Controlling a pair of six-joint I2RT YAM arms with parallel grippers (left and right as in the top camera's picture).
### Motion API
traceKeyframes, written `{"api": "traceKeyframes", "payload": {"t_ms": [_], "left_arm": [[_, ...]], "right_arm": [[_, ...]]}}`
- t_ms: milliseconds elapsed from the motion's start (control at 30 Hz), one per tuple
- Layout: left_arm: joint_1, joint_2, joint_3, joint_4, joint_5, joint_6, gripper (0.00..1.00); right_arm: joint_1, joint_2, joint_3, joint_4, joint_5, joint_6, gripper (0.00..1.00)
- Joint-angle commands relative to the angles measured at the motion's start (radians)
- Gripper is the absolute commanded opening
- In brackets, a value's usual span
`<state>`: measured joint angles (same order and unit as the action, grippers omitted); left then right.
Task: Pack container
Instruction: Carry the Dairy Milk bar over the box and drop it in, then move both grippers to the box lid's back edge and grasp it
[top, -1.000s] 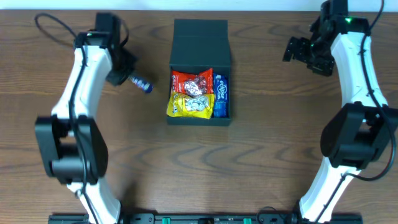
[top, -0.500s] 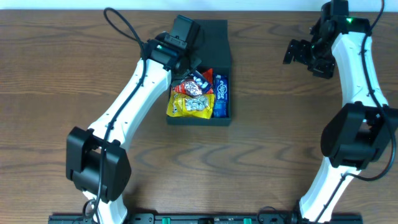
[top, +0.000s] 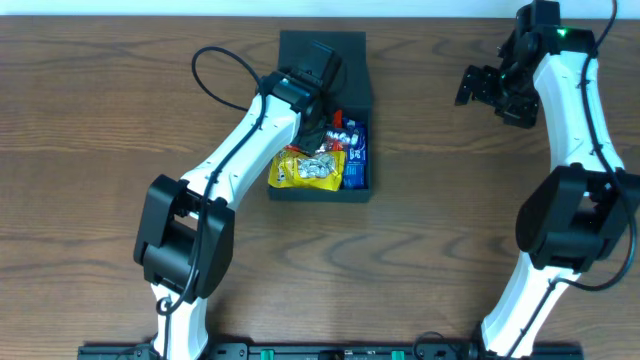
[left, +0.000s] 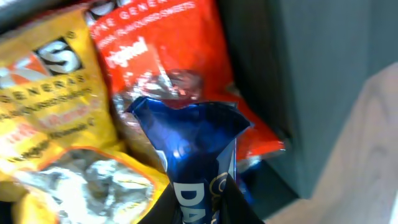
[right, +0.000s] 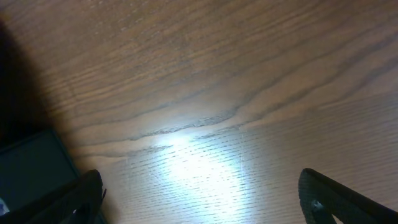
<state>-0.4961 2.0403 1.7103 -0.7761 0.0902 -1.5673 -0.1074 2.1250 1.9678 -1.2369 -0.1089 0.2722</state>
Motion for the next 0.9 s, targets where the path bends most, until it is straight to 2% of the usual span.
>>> {"api": "traceKeyframes", "payload": {"t_ms": [0, 367, 400, 433, 467, 500, 733, 800, 867], "left_arm": [[0.014, -0.004, -0.001, -0.002, 0.0, -0.042, 0.06], [0.065, -0.004, -0.001, -0.078, 0.005, -0.082, 0.06], [0.065, -0.004, -0.001, -0.08, 0.005, -0.082, 0.13], [0.065, -0.004, -0.001, -0.08, 0.005, -0.076, 0.36], [0.066, -0.007, 0.0, -0.079, 0.013, -0.051, 0.63], [0.066, -0.014, 0.002, -0.072, 0.015, -0.002, 0.95], [0.068, -0.114, 0.003, -0.009, -0.05, 0.158, 0.95], [0.069, -0.158, 0.003, 0.017, -0.095, 0.23, 0.95], [0.071, -0.198, 0.003, 0.052, -0.189, 0.369, 0.95]], "right_arm": [[0.003, -0.032, 0.018, -0.002, -0.005, -0.019, 0.99], [0.003, -0.032, 0.018, -0.005, -0.023, -0.019, 0.99], [0.003, -0.032, 0.018, -0.005, -0.023, -0.019, 0.99], [0.004, -0.032, 0.018, -0.005, -0.023, -0.019, 0.99], [0.004, -0.032, 0.018, -0.005, -0.023, -0.019, 0.99], [0.004, -0.032, 0.018, -0.005, -0.023, -0.019, 0.99], [0.004, -0.032, 0.018, -0.006, -0.023, -0.019, 0.99], [0.004, -0.032, 0.018, -0.004, -0.023, -0.02, 0.99], [0.004, -0.032, 0.018, 0.015, -0.041, -0.065, 0.98]]}}
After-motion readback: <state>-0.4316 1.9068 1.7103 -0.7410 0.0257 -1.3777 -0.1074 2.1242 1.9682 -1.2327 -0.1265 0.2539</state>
